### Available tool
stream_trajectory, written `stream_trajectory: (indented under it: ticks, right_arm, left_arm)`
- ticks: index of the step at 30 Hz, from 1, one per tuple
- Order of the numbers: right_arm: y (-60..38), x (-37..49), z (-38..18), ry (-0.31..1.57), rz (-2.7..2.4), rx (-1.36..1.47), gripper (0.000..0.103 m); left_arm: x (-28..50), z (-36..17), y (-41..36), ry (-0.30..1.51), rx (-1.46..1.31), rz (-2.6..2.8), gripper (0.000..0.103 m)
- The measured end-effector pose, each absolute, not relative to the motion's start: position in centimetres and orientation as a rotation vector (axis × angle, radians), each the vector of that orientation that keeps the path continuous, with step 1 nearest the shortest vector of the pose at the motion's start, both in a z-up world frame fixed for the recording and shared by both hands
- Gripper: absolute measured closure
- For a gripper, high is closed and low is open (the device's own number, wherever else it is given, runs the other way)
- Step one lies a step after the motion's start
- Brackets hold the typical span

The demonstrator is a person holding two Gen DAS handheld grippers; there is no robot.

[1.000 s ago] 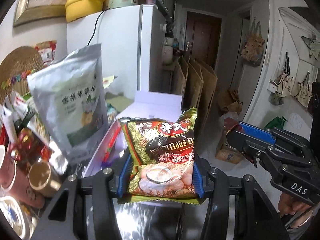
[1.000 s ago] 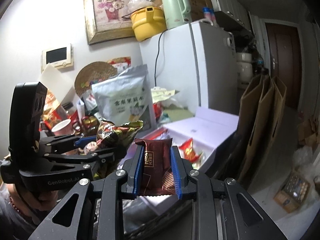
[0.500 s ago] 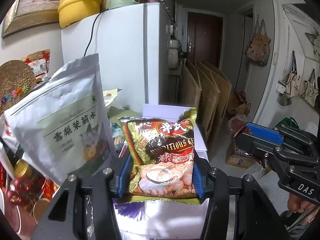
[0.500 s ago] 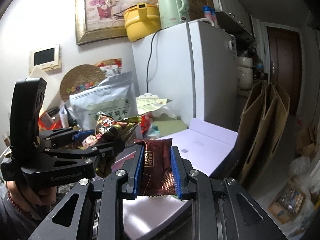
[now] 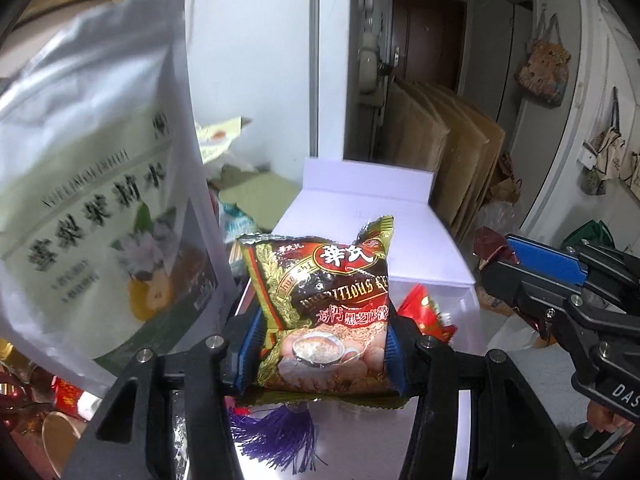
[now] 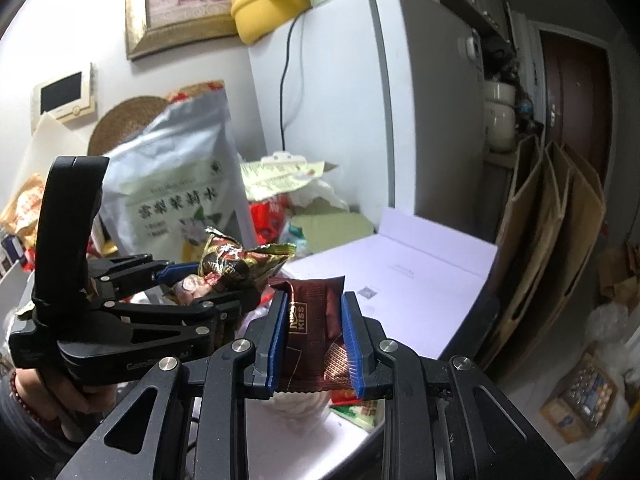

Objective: Organize soft objects
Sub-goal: 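Carry the peanut bag and dark red wrapper over the lavender box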

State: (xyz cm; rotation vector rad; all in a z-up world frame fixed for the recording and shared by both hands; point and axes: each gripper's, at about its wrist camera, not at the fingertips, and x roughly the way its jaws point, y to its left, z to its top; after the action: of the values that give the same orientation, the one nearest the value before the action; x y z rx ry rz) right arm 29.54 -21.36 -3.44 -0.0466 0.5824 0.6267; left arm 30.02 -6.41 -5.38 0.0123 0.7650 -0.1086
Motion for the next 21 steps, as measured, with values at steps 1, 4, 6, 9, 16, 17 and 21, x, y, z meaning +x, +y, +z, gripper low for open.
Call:
stream_trajectory:
  ticks: [1,4,6,9,16,17,21]
  right_arm:
    - [-21.2,29.9,-3.9,0.594,0.629,-0.048,0.077]
    - [-20.8,30.6,-4.8,0.621,0.63,-0.054,0.077]
    - [-20.6,31.1,-5.5,0.639,0.627,-0.061,0.077]
    - [-20.4,31.6,-6.4,0.656,0.614,-0.082,0.077]
    - [-20.8,33.0,-7.9,0.705,0.602,-0.07,0.077]
    - [-20.9,33.2,-8.2,0.714,0.594,-0.07,0.077]
    - [-21.1,33.8,-8.8,0.734,0.585,-0.076,0.077]
  left_arm:
    - [30.2,-5.7,-6.4,0.774,0.014,-0.106,0.052]
    - [30.8,-6.8,-6.3,0.799,0.017,-0.102,0.052]
    - [31.2,-7.3,-6.4,0.813,0.022,-0.1,0.052]
    - [31.7,-8.2,-6.5,0.84,0.032,-0.105,0.052]
    - [33.2,-10.0,-7.0,0.903,0.054,-0.105,0.052]
    - [33.3,-10.1,-7.1,0.907,0.06,-0.105,0.052]
    - [33.5,-10.5,-8.0,0.914,0.101,-0.099,0.052]
